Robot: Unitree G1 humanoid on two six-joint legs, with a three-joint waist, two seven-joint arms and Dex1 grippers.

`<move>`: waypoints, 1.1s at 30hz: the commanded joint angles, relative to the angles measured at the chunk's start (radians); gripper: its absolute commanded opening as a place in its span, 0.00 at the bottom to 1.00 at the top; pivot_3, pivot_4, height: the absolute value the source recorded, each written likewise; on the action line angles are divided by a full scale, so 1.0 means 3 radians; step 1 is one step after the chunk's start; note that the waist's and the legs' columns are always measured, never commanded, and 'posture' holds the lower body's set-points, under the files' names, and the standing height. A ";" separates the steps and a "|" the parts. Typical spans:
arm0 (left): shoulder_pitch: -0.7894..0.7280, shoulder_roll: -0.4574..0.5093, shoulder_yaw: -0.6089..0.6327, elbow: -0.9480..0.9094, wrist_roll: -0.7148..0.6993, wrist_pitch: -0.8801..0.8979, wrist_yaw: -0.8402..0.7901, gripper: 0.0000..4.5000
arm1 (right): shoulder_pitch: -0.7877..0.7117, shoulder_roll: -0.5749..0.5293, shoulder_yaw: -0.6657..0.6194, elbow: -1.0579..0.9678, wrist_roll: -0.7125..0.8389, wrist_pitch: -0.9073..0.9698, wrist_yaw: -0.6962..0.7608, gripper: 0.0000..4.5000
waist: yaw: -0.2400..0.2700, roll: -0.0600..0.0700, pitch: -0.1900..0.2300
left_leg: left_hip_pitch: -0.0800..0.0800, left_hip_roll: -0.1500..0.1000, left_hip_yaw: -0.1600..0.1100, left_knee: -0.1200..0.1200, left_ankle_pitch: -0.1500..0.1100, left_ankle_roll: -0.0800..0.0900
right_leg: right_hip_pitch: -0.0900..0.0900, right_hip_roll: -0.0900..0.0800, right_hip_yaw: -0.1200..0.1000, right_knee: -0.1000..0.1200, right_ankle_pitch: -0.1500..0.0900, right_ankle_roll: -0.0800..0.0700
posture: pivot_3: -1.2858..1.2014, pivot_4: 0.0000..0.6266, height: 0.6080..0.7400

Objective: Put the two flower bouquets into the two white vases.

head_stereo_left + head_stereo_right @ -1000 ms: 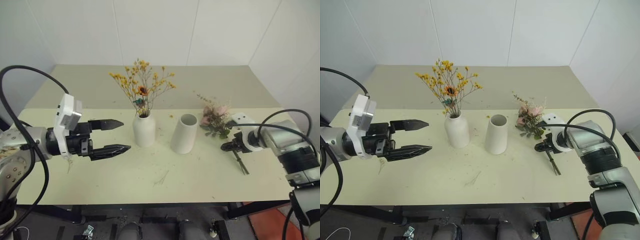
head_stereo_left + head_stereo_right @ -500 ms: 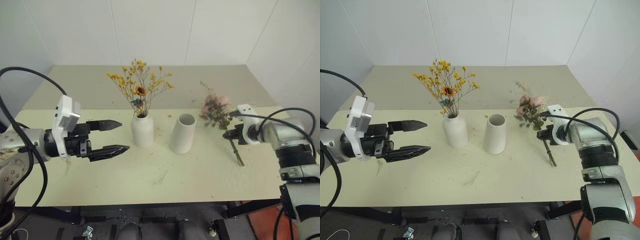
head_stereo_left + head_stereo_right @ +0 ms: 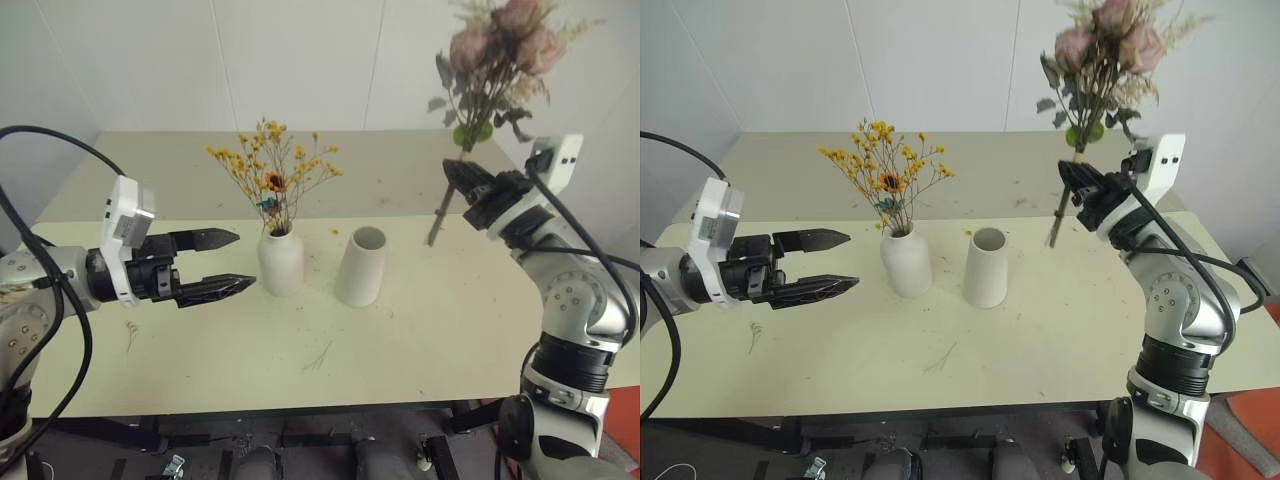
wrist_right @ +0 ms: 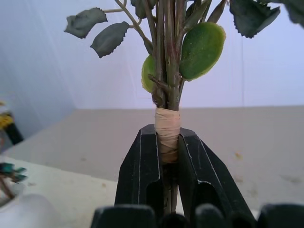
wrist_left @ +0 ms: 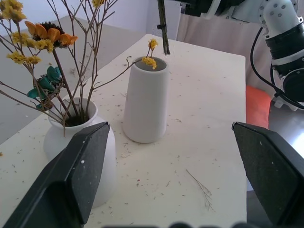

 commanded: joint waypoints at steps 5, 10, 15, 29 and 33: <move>-0.0076 0.0088 0.0044 -0.0013 -0.0088 0.0001 -0.0013 1.00 | -0.0145 0.0122 0.0286 -0.0513 0.0345 -0.0198 -0.0040 0.05 | 0.0005 0.0000 0.0000 | 0.0000 0.0000 0.0000 0.0000 0.0000 0.0000 | 0.0000 0.0000 0.0000 0.0000 0.0000 0.0000 | 0.52 0.24 1.00; -0.0061 0.0100 0.0054 -0.0021 -0.0103 -0.0008 0.0005 1.00 | -0.0067 0.0243 0.0547 -0.0495 0.0295 -0.0331 -0.0075 0.05 | 0.0005 0.0000 0.0000 | 0.0000 0.0000 0.0000 0.0000 0.0000 0.0000 | 0.0000 0.0000 0.0000 0.0000 0.0000 0.0000 | 0.52 0.24 1.00; -0.0031 0.0113 0.0083 -0.0044 -0.0122 -0.0007 0.0027 1.00 | 0.0024 0.0283 0.0771 -0.0421 0.0192 -0.0483 -0.0067 0.05 | 0.0010 0.0001 0.0000 | -0.0001 0.0000 0.0000 0.0000 0.0000 0.0000 | 0.0000 -0.0001 -0.0001 -0.0001 0.0000 0.0000 | 0.52 0.24 1.00; -0.0003 0.0183 0.0121 -0.0067 -0.0174 -0.0003 0.0043 1.00 | 0.0471 0.0214 0.1053 -0.0113 -0.0195 -0.0959 0.0059 0.05 | 0.0011 0.0000 0.0000 | 0.0006 0.0000 0.0000 0.0000 0.0000 0.0000 | 0.0005 0.0000 -0.0001 0.0000 -0.0001 -0.0001 | 0.52 0.24 1.00; -0.0010 0.0196 0.0119 -0.0057 -0.0181 -0.0003 0.0033 1.00 | 0.0390 0.0241 0.0979 -0.0159 -0.0027 -0.0865 -0.0034 0.05 | 0.0011 0.0000 0.0000 | 0.0008 0.0000 0.0000 0.0000 0.0000 0.0000 | 0.0006 0.0000 -0.0001 0.0000 -0.0001 -0.0001 | 0.52 0.24 1.00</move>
